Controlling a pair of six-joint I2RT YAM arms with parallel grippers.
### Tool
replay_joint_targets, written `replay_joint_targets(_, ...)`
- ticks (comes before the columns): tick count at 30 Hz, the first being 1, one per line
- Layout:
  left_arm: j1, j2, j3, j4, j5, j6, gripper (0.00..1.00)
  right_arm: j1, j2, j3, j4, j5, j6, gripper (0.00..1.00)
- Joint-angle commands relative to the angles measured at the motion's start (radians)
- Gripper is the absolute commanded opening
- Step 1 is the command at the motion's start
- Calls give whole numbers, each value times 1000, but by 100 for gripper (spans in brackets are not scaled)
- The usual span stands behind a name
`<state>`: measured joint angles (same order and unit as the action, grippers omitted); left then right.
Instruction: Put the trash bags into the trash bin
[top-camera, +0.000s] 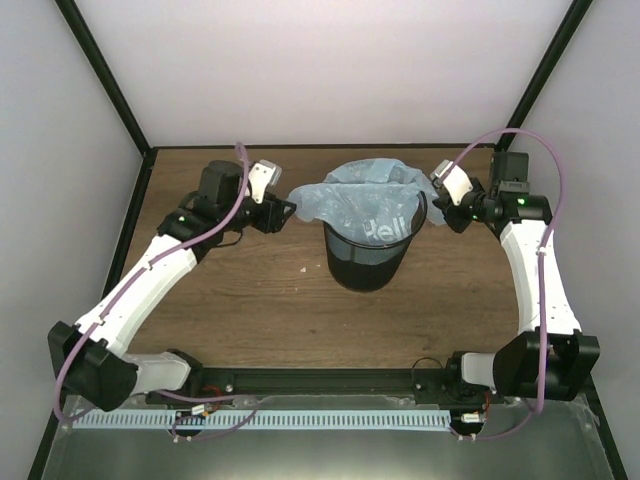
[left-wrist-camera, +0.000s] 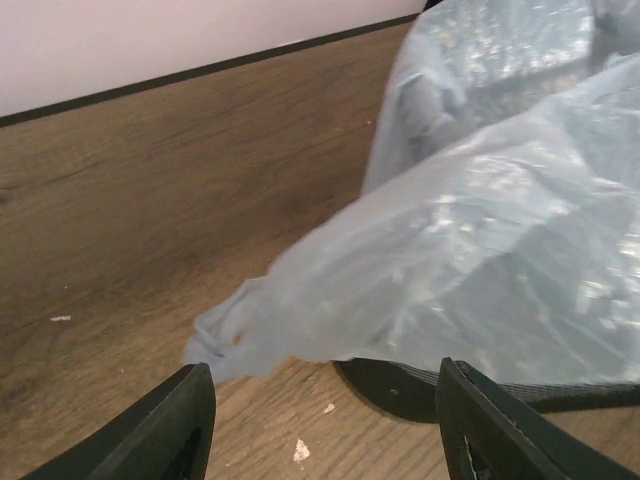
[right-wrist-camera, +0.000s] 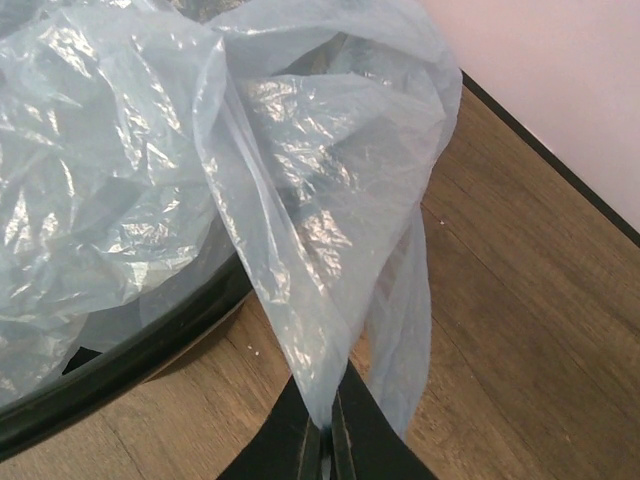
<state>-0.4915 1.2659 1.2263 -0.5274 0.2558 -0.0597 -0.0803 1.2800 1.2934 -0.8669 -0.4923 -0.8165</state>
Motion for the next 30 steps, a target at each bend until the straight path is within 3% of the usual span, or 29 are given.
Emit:
replay_joint_targets(1,33,61,-17,82,33,8,62,7,6,7,19,-22,19,1)
replay_joint_targets(5,33,142,10,117,46,34,60,7,11,5,18,-24,17,1)
replay_joint_targets(9,32,180,15,200,170,52,53,7,15,6,17,-30,19,1)
replay_joint_targets(12,26,174,15,213,216,52,37,7,14,13,15,-21,24,1)
replay_joint_targets(16,21,103,-21,208,208,48,5,7,6,14,9,-16,29,1)
replay_joint_targets(23,-50,-87,-154,186,224,38,4,7,-53,-24,-15,-12,27,1)
replay_joint_targets(30,-203,-149,-249,159,137,4,4,7,-174,-133,-17,22,-13,1)
